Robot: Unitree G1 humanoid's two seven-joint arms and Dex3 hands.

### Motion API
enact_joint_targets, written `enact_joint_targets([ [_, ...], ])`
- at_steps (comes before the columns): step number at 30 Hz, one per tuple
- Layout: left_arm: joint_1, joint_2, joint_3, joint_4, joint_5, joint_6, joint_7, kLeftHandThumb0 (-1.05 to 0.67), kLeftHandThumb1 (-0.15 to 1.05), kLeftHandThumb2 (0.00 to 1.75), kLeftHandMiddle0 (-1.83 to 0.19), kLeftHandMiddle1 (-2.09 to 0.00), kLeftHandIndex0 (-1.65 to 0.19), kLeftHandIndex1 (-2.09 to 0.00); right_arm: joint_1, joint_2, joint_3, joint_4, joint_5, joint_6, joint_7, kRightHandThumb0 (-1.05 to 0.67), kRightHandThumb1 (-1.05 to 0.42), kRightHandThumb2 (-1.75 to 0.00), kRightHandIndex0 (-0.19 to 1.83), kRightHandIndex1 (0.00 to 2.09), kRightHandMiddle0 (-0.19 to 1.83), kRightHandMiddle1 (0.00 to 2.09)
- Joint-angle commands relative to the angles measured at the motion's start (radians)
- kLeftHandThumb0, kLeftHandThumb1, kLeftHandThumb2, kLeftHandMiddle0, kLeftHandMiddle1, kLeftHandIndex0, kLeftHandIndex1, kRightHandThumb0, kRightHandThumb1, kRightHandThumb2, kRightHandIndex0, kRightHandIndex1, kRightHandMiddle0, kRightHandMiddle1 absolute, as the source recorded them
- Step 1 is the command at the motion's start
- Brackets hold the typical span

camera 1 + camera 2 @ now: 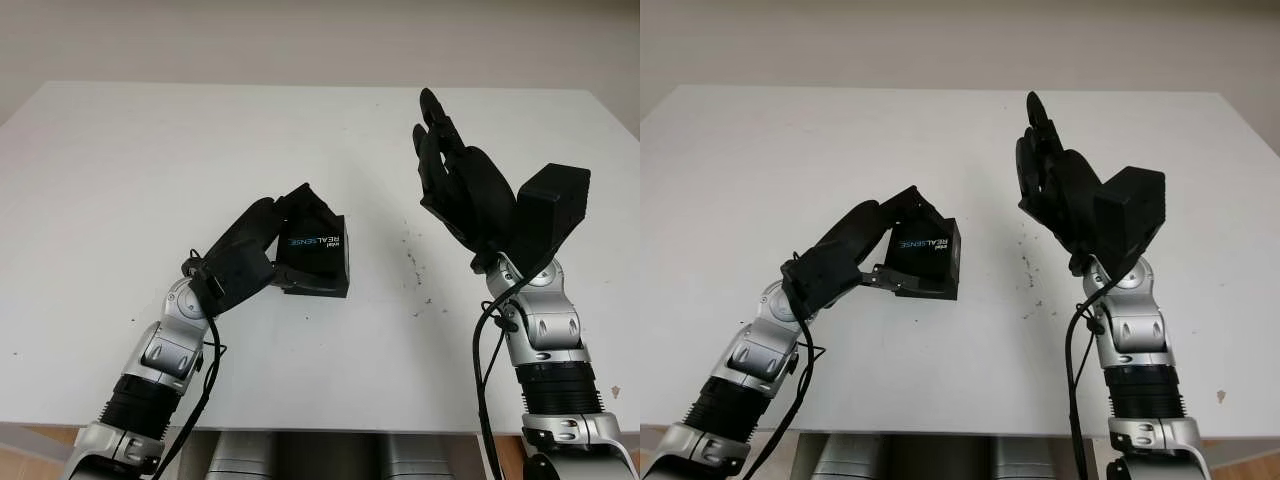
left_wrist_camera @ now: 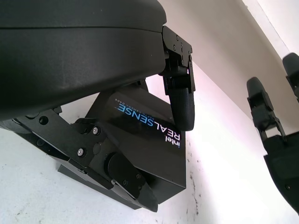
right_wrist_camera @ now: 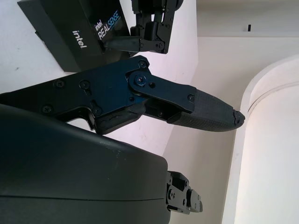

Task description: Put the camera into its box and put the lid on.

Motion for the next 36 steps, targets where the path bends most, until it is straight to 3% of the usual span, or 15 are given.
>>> enact_joint_targets([
  [1, -0.025, 0.005, -0.013, 0.013, 0.006, -0.021, -0.009, -0.09, 1.01, 0.05, -0.33, -1.63, -0.22, -1.5, 0.001, -0.001, -0.006, -0.009, 0.004, -0.012, 0.001, -0.81, -1.05, -0.75, -0.19, 0.0, -0.19, 0.0],
  [15, -0.065, 0.006, -0.034, 0.008, 0.044, -0.017, -0.044, -0.1, 0.99, 0.05, -0.31, -1.56, -0.25, -1.49, 0.009, 0.0, -0.002, -0.018, -0.002, -0.015, -0.001, -0.82, -1.05, -0.74, -0.19, 0.0, -0.19, 0.0],
  [25, -0.08, 0.006, -0.072, -0.07, 0.144, 0.118, -0.037, -0.12, 0.96, 0.04, -0.34, -1.48, -0.28, -1.48, 0.012, 0.012, 0.007, -0.034, -0.008, 0.011, -0.022, -0.82, -1.05, -0.74, -0.19, 0.0, -0.19, 0.0],
  [36, -0.098, 0.003, -0.11, -0.092, 0.212, 0.236, -0.047, -0.12, 0.93, 0.05, -0.35, -1.55, -0.31, -1.48, 0.025, 0.019, 0.007, -0.057, -0.012, 0.027, -0.041, -0.81, -1.05, -0.74, -0.19, 0.0, -0.19, 0.0],
])
